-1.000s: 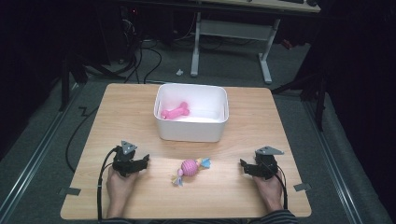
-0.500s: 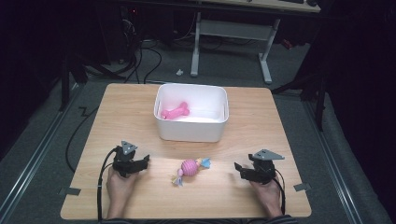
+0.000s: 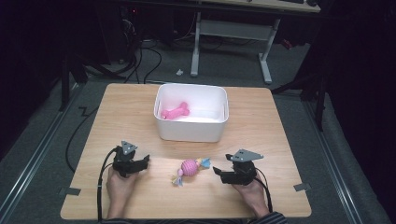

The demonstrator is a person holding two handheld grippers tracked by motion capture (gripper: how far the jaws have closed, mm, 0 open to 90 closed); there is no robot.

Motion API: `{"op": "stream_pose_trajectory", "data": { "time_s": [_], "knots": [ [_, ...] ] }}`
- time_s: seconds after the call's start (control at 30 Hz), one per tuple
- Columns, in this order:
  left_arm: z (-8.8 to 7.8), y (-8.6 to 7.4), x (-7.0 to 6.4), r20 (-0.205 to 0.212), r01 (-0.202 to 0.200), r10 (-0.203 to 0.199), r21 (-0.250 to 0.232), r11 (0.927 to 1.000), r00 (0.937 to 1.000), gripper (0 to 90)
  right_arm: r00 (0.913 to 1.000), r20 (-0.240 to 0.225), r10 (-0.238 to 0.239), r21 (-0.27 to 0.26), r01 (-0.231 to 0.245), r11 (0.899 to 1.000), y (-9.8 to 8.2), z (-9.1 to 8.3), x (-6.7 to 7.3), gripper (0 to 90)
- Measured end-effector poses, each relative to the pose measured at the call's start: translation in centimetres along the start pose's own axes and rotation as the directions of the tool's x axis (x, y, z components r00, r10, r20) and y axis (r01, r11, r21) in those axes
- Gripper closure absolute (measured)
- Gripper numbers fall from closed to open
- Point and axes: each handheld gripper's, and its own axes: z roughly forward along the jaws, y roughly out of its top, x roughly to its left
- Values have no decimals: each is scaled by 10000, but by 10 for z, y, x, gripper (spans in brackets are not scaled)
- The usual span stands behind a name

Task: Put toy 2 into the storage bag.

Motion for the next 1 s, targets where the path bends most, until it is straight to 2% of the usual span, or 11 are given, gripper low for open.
{"op": "stream_pose_trajectory", "data": {
  "time_s": [0.27, 0.53, 0.77, 1.0],
  "knots": [
    [0, 0, 0, -1, 1, -1, -1, 10000, 10000, 277, 9936, -1005, -511, -92, 505, 9987, 22, 14, 23, 257],
    [0, 0, 0, 1, 5, -5, -2, 10000, 10000, 277, 9834, -1535, -967, 33, 984, 9951, 35, 30, 39, 245],
    [0, 0, 0, 9, 6, -6, 1, 10000, 10000, 276, 9783, -1807, -1011, -51, 1019, 9948, 39, 39, 42, 251],
    [0, 0, 0, 12, 5, -5, 0, 10000, 10000, 276, 9747, -1940, -1113, 97, 1154, 9933, 42, 49, 48, 253]
  ]
}}
